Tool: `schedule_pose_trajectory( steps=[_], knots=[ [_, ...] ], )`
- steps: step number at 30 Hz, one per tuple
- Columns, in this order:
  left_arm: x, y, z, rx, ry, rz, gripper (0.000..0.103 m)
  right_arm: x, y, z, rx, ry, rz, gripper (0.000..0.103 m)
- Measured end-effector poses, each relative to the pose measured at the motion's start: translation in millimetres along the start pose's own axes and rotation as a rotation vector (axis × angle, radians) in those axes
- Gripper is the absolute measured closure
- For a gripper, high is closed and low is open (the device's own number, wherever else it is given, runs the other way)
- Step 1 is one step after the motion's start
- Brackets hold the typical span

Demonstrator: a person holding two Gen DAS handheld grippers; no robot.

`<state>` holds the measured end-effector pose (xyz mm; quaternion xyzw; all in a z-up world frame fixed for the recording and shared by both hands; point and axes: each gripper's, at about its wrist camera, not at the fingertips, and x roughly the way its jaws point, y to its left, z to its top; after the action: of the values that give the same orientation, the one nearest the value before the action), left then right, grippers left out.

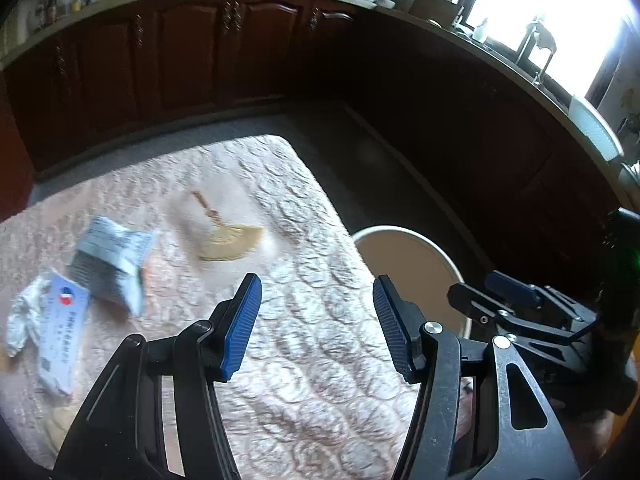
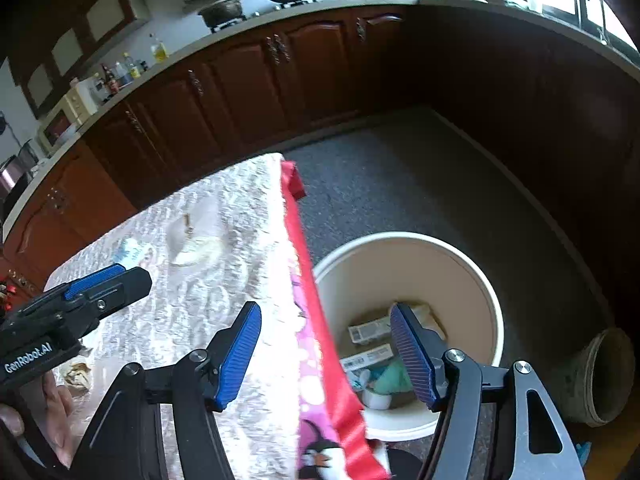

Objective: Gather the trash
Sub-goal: 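Move both tools back over the remaining trash on the table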

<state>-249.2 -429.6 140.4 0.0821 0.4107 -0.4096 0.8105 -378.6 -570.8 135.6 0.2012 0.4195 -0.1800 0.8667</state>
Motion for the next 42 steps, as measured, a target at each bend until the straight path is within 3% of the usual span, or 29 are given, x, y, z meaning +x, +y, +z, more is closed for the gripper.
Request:
schedule_pose_trajectory(
  steps=[10, 26, 36, 42],
  knots=[
    [-43, 45, -19, -0.012, -0.054, 0.108, 0.046, -8, 58, 4, -0.096, -0.031, 0.074, 0.035],
    [-113, 145, -57, -0.175, -0.129, 0.260, 0.046, -3, 170, -6, -0.257, -0.028, 0.196, 0.034],
    [-135, 187, -76, -0.236, -0.141, 0.306, 0.046, 0, 217, -20, -0.345, -0.005, 0.243, 0.033],
    [-136, 232, -84, -0.301, -0.104, 0.302, 0.046, 9, 243, -34, -0.382, 0.049, 0.300, 0.033]
  ],
)
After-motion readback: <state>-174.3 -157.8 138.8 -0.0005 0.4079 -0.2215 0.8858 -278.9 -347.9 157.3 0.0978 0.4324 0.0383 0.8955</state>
